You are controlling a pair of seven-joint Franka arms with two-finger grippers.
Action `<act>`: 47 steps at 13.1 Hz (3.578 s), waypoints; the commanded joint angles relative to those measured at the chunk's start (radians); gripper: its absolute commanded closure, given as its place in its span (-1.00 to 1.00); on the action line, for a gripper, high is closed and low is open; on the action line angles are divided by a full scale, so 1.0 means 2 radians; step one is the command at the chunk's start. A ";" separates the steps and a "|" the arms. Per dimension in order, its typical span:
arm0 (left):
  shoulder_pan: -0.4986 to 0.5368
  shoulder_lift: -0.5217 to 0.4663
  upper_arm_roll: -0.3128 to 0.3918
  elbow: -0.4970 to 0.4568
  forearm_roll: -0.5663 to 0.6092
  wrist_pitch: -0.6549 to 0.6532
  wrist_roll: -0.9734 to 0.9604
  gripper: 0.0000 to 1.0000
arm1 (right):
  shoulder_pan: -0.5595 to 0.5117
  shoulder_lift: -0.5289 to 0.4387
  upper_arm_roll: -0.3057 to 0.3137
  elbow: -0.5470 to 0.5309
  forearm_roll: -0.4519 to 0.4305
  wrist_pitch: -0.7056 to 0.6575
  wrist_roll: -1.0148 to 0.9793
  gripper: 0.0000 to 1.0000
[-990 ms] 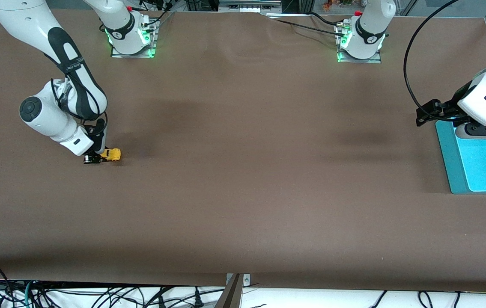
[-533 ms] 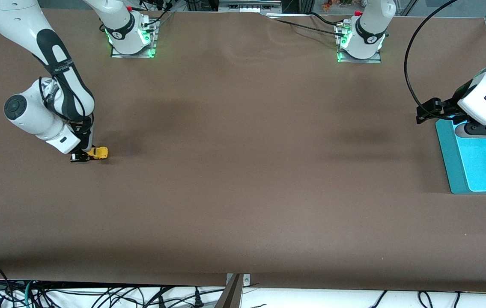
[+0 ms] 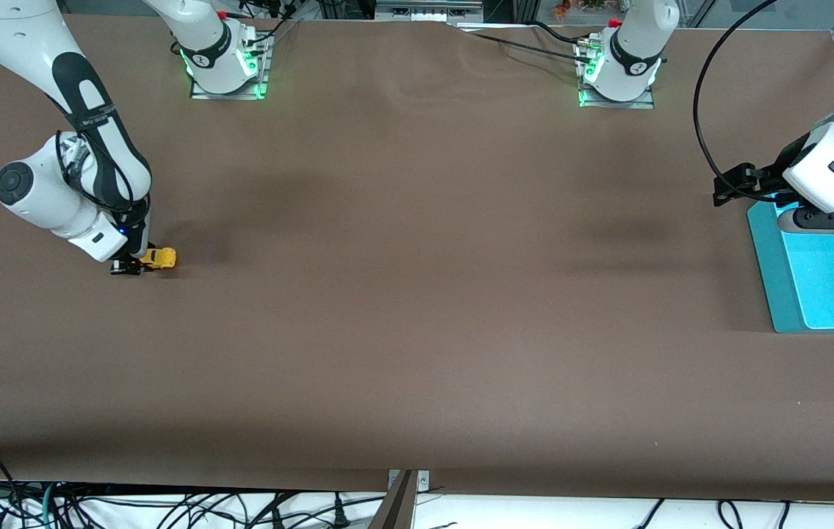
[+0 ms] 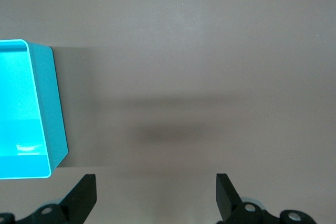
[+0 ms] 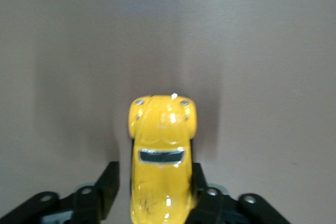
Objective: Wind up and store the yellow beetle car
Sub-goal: 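Drag the car backward along the table with the right gripper, then open the right gripper, releasing the car, and raise it away, then lower the left gripper over the car beside the cyan bin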
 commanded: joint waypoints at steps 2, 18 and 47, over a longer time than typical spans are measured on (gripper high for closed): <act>0.002 -0.002 -0.004 0.010 0.004 -0.011 0.001 -1.00 | -0.003 -0.019 0.026 0.028 0.004 -0.052 0.056 -1.00; 0.002 -0.006 -0.004 0.010 0.005 -0.033 0.001 -1.00 | 0.030 -0.213 0.095 0.172 -0.110 -0.370 0.724 -1.00; 0.152 0.001 -0.002 -0.339 0.075 0.401 0.780 -1.00 | 0.040 -0.259 0.071 0.277 -0.136 -0.513 0.952 -1.00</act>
